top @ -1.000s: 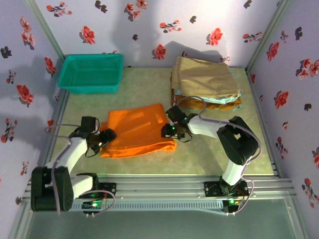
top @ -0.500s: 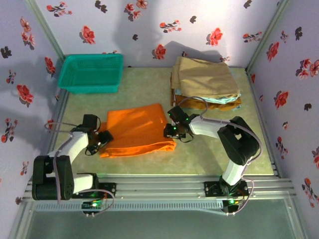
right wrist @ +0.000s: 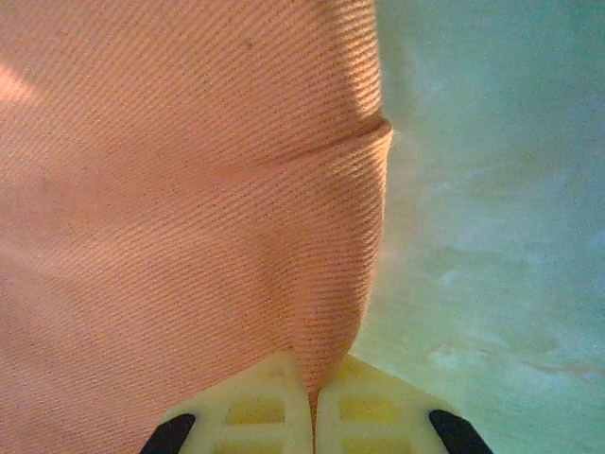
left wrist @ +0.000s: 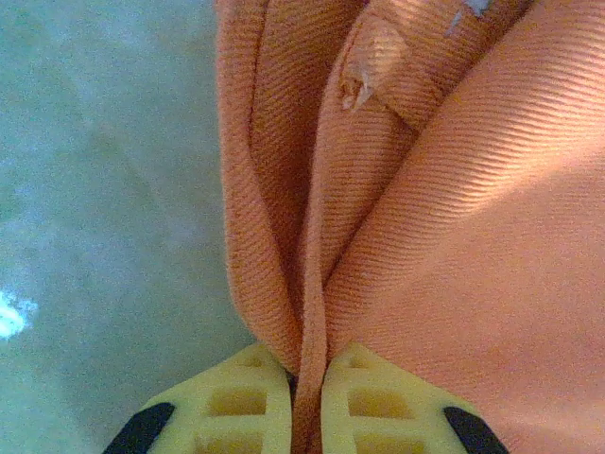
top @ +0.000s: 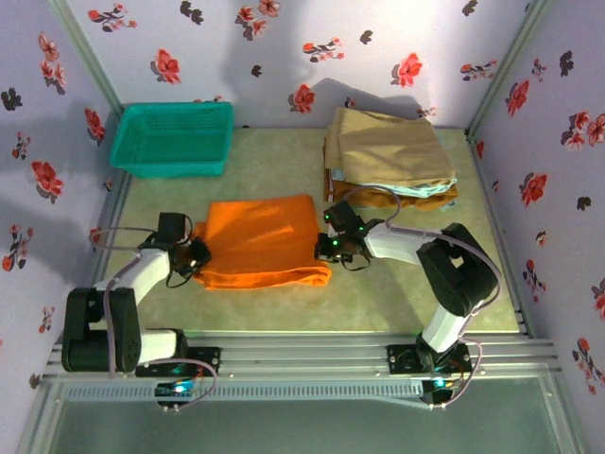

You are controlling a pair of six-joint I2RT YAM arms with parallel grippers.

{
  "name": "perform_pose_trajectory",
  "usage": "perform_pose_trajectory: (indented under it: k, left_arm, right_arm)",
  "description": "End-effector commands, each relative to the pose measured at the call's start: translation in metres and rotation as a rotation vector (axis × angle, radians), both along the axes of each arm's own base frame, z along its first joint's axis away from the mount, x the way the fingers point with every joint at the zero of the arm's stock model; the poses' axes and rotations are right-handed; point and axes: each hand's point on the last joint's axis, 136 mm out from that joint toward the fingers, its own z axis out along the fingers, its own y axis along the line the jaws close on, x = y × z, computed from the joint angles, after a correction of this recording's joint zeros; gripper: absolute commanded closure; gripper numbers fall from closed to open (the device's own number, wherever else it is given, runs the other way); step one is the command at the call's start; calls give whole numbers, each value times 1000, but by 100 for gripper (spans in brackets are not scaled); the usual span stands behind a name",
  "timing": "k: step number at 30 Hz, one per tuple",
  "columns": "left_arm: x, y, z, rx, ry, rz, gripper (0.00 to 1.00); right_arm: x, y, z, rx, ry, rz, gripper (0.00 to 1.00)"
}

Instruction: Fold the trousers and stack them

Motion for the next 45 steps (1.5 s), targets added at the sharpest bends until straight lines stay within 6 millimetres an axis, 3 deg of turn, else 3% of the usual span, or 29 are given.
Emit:
perform_pose_trajectory:
  k: [1,5,12,18,23,29,32,37,40,42,45]
  left_arm:
    - [-19,-14,24,-20,2,-60,100]
    - [-10,-25,74,-29,-88,-95,100]
    - [11,-49,140,-45,-214,-155,100]
    - [46,-72,215,-24,-350,-226,100]
    - [99,-110,274,-24,-483,-297,100]
    - [173,-192,319,-85,-667,-419,100]
    - [202,-235,327,-109,-718,-484,100]
    - [241,-292,338,-145,-821,-551,100]
    - [260,-321,337,-162,-879,-569,100]
    - [271,-342,323,-189,-889,-575,100]
    - [285,-365,280,-250,-832,-554,100]
  right_arm:
    - [4,-5,32,29,-53,-35,100]
    - [12,-10,75,35,-145,-48,100]
    - [25,-8,134,18,-254,-2,100]
    - [51,-29,199,-26,-384,-37,100]
    - [95,-83,253,-76,-483,-172,100]
    - [151,-179,296,-154,-562,-411,100]
    - [175,-227,306,-163,-575,-522,100]
    - [211,-285,315,-198,-590,-625,100]
    - [227,-321,307,-231,-577,-687,100]
    - [236,-342,294,-249,-559,-727,100]
    - [250,-367,258,-278,-487,-766,100]
